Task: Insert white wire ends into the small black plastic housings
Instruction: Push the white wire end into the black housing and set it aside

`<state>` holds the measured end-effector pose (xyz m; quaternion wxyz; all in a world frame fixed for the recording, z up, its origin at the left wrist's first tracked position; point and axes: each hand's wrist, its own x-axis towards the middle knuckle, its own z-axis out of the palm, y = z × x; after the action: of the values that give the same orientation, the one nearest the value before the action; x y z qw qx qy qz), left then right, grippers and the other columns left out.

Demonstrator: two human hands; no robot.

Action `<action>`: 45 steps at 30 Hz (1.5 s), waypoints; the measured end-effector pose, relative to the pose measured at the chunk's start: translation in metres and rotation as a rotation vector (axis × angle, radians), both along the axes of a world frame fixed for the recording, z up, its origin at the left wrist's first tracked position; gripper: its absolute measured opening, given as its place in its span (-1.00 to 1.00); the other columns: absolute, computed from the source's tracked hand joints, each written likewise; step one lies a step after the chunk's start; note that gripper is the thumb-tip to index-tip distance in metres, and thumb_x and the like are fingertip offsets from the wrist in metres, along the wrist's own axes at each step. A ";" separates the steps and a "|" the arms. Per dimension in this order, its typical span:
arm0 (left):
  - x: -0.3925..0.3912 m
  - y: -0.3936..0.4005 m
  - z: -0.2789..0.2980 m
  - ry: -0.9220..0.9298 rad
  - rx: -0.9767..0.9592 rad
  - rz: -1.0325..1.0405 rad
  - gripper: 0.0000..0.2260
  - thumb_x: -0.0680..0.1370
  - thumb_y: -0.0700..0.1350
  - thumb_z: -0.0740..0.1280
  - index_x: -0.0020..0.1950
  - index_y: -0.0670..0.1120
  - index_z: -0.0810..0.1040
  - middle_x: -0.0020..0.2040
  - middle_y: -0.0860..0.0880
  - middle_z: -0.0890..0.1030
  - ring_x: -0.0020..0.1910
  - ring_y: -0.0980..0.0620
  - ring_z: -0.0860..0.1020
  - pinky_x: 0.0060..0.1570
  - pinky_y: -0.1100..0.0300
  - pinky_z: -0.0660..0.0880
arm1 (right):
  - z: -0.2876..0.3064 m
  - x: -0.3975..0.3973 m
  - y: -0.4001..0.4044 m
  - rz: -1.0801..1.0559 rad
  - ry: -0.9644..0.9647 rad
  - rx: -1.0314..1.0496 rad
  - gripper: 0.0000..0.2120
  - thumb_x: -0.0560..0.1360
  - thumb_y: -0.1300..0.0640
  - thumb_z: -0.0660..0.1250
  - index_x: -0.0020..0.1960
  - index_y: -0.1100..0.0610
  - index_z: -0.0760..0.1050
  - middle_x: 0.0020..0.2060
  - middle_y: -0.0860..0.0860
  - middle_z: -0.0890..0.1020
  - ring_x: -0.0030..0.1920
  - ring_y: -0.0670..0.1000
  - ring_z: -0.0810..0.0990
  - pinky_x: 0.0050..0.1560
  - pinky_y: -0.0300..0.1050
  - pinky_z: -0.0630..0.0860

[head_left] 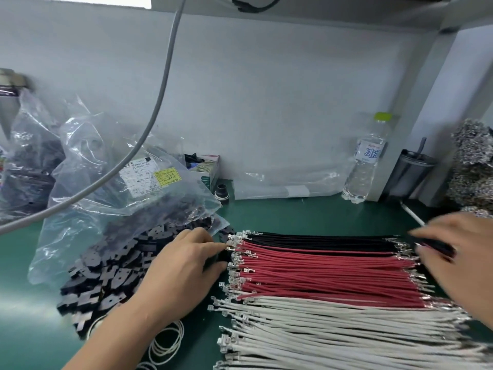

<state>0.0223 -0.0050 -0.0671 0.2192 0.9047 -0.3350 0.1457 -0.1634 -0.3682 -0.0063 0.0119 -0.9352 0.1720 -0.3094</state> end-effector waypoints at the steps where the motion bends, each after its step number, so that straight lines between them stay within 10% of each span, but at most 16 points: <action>1: 0.000 0.000 0.000 -0.003 0.000 0.015 -0.67 0.57 0.19 0.38 0.31 0.16 0.64 0.07 0.24 0.51 0.11 0.17 0.46 0.06 0.24 0.47 | 0.000 0.011 0.018 0.013 0.029 -0.028 -0.83 0.42 0.06 0.46 0.00 -0.11 0.65 -0.06 -0.19 0.52 0.02 -0.03 0.49 0.04 0.02 0.49; 15: 0.006 0.024 0.020 -0.060 0.045 0.359 -0.74 0.55 0.06 0.34 0.20 0.10 0.68 0.15 0.13 0.59 0.21 0.06 0.52 -0.02 0.08 0.55 | -0.046 0.088 0.111 0.290 0.101 0.169 -0.86 0.55 0.06 0.40 0.09 -0.07 0.67 -0.04 -0.27 0.56 0.03 -0.22 0.48 -0.03 -0.30 0.39; 20: 0.019 0.037 0.021 0.038 0.210 0.592 -0.39 0.58 0.37 0.09 0.54 0.07 0.34 0.49 -0.05 0.40 0.49 -0.12 0.33 0.42 -0.12 0.38 | -0.051 0.087 0.107 0.279 0.083 0.176 -0.86 0.57 0.00 0.37 0.09 -0.06 0.67 -0.04 -0.26 0.57 0.02 -0.19 0.49 -0.03 -0.28 0.39; 25: 0.026 0.051 0.024 0.168 0.274 0.677 -0.15 0.41 0.59 -0.20 0.56 0.17 0.22 0.49 0.01 0.40 0.43 -0.12 0.44 0.26 -0.15 0.51 | -0.052 0.088 0.109 0.279 0.075 0.159 -0.83 0.59 -0.02 0.34 0.12 -0.07 0.66 -0.03 -0.25 0.56 0.03 -0.21 0.47 -0.04 -0.32 0.36; 45: 0.000 0.015 0.019 0.052 0.048 0.283 -0.69 0.45 0.24 0.48 0.08 0.09 0.70 0.18 0.16 0.57 0.11 0.06 0.56 0.13 0.07 0.53 | -0.050 0.088 0.108 0.282 0.096 0.172 -0.82 0.61 -0.02 0.32 0.14 -0.09 0.65 -0.04 -0.26 0.55 0.02 -0.21 0.45 -0.06 -0.31 0.37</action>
<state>0.0225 0.0104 -0.0483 0.1834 0.9513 -0.2016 0.1439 -0.0758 -0.2600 -0.0567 0.1269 -0.9593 0.0655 -0.2436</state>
